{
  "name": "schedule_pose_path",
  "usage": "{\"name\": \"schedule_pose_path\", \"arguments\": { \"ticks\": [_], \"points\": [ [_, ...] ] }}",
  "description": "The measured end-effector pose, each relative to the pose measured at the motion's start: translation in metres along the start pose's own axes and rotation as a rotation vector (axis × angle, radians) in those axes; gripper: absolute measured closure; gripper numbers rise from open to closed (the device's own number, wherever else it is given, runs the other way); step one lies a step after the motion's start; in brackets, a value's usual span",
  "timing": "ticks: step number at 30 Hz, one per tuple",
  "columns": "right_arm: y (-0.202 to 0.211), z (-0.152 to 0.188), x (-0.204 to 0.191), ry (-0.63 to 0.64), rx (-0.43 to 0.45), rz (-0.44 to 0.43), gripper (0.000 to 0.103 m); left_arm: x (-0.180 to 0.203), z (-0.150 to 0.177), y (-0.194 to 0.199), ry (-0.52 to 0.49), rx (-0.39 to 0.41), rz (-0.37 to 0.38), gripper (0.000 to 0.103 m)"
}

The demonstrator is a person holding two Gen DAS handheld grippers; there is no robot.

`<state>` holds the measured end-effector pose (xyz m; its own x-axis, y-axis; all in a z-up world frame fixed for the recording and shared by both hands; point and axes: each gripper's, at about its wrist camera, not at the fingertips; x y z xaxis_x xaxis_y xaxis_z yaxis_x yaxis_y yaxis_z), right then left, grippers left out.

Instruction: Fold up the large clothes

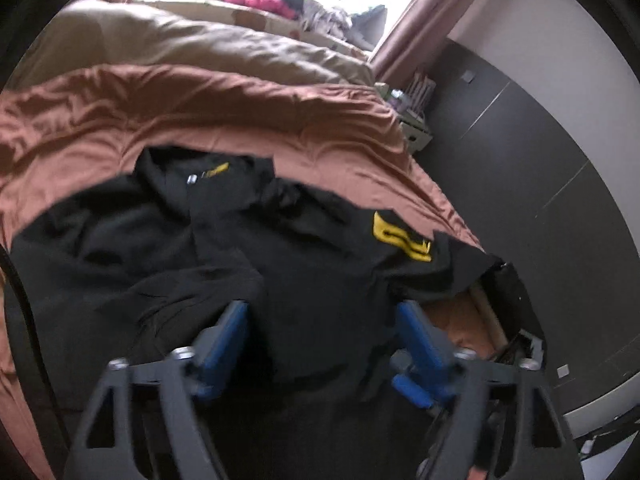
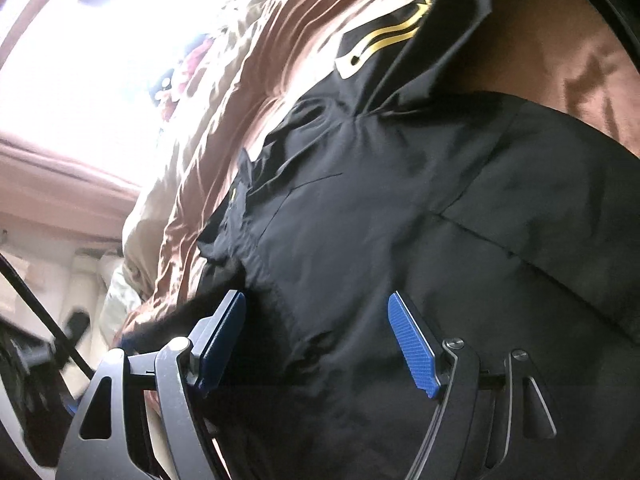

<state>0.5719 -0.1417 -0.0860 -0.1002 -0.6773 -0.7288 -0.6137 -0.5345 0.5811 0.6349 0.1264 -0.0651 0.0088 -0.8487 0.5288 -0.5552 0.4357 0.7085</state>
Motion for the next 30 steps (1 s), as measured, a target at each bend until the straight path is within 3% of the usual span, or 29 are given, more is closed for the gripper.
{"name": "schedule_pose_path", "arguments": {
  "ticks": [4,10,20,24,30],
  "points": [
    [0.004,0.003,-0.01,0.04,0.002,0.007,0.03,-0.021,0.014,0.021,0.024,0.001,-0.012,0.02],
    [-0.02,0.01,-0.043,0.19,-0.04,-0.003,0.03,-0.078,0.024,0.073,0.08,0.073,-0.161,0.02],
    [-0.06,0.056,-0.131,0.593,-0.12,0.01,0.03,-0.179,0.059,0.133,0.259,0.146,-0.311,0.02],
    [-0.095,0.08,-0.148,0.713,-0.224,0.076,0.031,-0.212,0.081,0.142,0.309,0.142,-0.352,0.02],
    [-0.152,0.103,-0.14,0.837,-0.32,0.288,0.03,-0.24,0.105,0.138,0.36,0.112,-0.362,0.02]
  ]
}}
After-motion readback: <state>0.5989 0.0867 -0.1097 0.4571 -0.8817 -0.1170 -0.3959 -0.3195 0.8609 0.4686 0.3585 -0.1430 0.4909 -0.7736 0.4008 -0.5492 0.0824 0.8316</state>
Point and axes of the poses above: each gripper's, at about its wrist camera, not at the fingertips, and y roughly against the way its jaws point, x to its right, z to its underside, and after that the axes turned 9 degrees about y, right-handed
